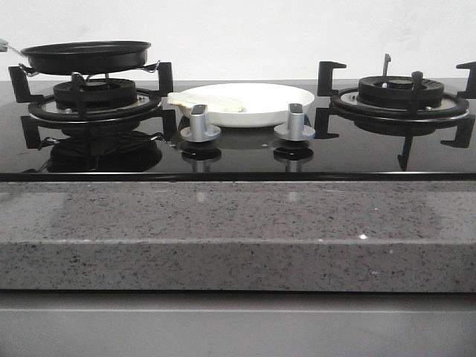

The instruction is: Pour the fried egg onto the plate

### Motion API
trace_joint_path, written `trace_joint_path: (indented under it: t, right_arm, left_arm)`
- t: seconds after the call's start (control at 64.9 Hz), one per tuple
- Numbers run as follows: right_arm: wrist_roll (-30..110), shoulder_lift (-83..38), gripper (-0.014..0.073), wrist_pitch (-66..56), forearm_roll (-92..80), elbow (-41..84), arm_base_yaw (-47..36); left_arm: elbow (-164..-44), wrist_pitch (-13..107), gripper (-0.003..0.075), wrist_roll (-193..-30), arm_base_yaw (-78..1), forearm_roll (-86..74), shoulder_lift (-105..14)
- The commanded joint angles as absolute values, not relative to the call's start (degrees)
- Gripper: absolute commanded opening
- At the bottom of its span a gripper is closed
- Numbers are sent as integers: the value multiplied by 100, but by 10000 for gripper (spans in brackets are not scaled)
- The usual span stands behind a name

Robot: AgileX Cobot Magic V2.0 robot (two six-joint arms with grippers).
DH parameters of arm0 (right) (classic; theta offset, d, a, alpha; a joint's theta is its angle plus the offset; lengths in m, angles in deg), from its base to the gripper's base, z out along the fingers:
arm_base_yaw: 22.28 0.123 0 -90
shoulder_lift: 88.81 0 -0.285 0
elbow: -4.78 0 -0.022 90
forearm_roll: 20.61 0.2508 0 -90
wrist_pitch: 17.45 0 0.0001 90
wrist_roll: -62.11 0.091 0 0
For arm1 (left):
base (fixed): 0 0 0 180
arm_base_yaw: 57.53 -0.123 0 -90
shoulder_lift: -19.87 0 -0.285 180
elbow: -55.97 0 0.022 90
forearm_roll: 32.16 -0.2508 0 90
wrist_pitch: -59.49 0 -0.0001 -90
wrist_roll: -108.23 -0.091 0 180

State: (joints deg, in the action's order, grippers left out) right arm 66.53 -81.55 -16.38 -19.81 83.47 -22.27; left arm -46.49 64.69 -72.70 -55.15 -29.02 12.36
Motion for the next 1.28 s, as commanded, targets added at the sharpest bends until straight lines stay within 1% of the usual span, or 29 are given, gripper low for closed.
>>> trace_joint_path:
  t: [0.0,1.263]
  right_arm:
    - [6662,-8276,-67,-2122,-2061,8326,-2257]
    - [6662,-8276,-67,-2122,-2061,8326,-2257]
  left_arm:
    - [-4623,6931,-19,-7220,-5540,-2859,1339]
    - [-4623,6690,-19,-7220,-5540,-2859,1339]
